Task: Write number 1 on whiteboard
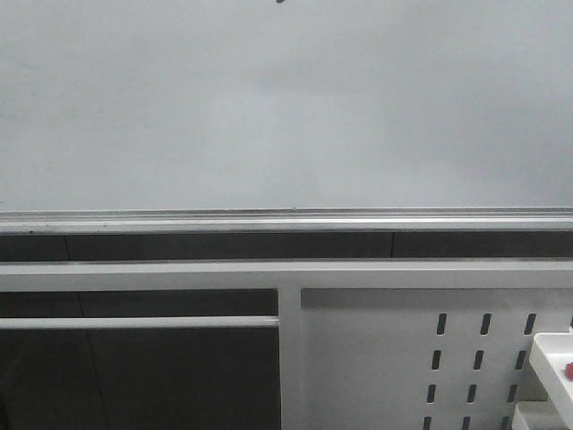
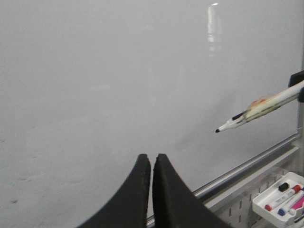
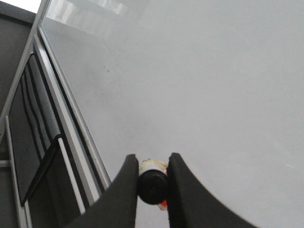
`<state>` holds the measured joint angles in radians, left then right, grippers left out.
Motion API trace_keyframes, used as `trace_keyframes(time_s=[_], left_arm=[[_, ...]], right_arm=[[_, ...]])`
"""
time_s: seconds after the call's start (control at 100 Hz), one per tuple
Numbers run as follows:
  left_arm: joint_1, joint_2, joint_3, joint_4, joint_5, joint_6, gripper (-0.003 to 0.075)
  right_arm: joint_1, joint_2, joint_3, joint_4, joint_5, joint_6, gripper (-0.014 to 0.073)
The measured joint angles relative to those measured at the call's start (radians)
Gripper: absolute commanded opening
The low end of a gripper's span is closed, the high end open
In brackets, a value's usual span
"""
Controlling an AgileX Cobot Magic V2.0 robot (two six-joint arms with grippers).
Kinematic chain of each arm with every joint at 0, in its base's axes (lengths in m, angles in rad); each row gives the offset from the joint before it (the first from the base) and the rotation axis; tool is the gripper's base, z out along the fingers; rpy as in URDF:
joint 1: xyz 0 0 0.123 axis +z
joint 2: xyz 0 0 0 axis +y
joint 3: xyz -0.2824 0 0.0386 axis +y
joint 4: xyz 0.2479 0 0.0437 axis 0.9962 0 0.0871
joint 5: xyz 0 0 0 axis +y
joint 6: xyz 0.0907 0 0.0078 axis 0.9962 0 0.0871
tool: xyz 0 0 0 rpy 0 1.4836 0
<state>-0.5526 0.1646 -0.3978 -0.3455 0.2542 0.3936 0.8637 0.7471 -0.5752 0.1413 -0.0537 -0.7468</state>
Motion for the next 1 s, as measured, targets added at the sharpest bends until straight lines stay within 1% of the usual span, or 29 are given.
trace_keyframes(time_s=[0.11,0.25,0.5,0.78,1.0], left_arm=[[0.066,-0.001,0.002,0.0,0.03,0.0,-0.002],[0.105,-0.001,0.004,0.0,0.034,0.0,-0.002],[0.11,-0.001,0.004,-0.019,0.039,0.0,-0.002],[0.11,-0.001,0.004,-0.027,0.041,-0.002,-0.002],[0.11,-0.001,0.004,-0.027,0.042,-0.002,-0.002]], right_arm=[[0.0,0.033,0.0,-0.07,-0.036,0.0,-0.0048],[0.0,0.091,0.001,-0.106,-0.084,0.0,-0.0048],[-0.011,0.136,0.002,-0.112,-0.147,0.0,-0.0048],[-0.092,0.136,0.002,-0.113,-0.147,-0.006,-0.0049],[-0.102,0.156,0.002,-0.113,-0.147,-0.006,-0.0049]])
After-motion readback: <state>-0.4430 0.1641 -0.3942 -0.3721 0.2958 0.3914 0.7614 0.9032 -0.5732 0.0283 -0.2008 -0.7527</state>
